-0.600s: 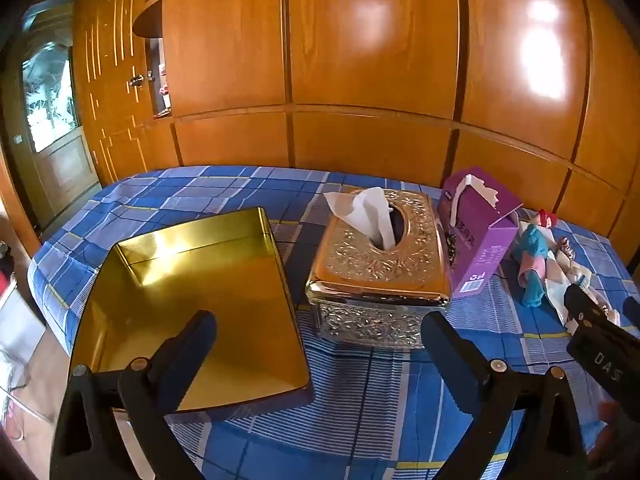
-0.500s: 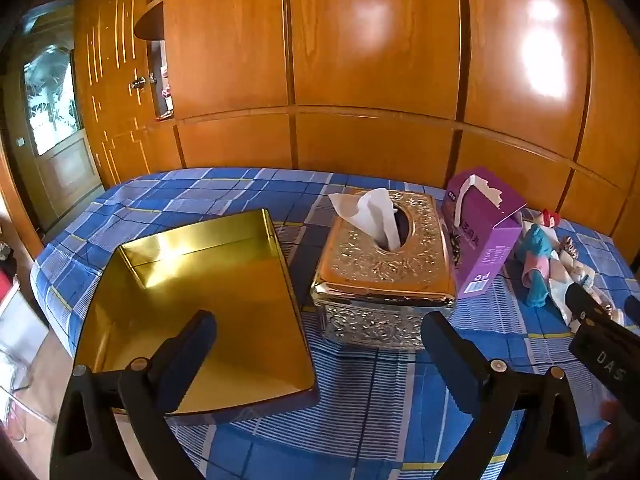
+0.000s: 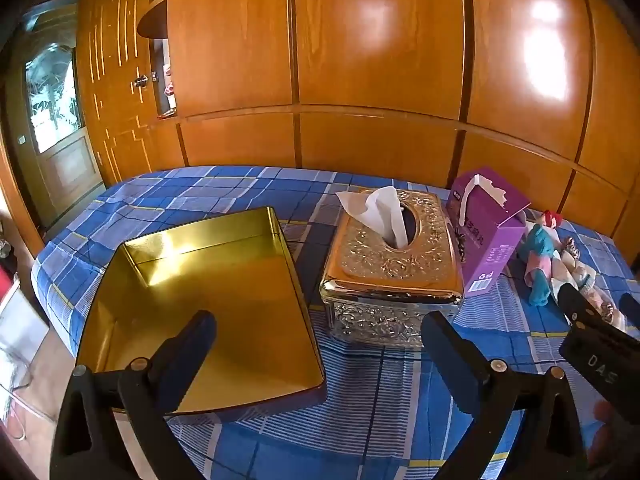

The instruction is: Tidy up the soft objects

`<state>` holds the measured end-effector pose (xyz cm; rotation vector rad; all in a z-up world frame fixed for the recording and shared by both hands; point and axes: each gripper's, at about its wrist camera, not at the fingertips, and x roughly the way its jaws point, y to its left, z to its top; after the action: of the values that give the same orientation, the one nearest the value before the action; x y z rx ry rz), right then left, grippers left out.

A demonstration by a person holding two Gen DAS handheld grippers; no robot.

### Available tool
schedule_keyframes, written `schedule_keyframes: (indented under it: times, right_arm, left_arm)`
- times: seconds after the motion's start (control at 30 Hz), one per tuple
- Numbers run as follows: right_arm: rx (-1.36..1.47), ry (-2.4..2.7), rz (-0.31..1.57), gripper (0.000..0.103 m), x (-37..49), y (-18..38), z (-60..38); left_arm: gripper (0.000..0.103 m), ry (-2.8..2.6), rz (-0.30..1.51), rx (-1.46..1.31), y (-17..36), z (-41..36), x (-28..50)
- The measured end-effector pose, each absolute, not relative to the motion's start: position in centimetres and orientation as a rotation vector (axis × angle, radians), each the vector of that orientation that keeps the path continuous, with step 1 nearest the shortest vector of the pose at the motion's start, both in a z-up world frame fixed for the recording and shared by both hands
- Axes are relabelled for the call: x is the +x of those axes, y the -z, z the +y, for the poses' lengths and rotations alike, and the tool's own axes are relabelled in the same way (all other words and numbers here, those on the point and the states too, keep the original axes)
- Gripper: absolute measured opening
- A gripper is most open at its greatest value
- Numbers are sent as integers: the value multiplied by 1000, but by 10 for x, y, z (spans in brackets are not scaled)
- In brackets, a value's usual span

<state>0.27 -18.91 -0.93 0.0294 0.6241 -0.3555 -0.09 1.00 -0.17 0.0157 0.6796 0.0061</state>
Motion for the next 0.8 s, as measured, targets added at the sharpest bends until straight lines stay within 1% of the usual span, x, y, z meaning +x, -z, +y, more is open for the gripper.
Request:
schedule_keyframes:
  times: [0.8]
  right_arm:
    - [20,341,617,103,0,11,-185]
  left_arm:
    - [103,0,643,44,-9,11,-11]
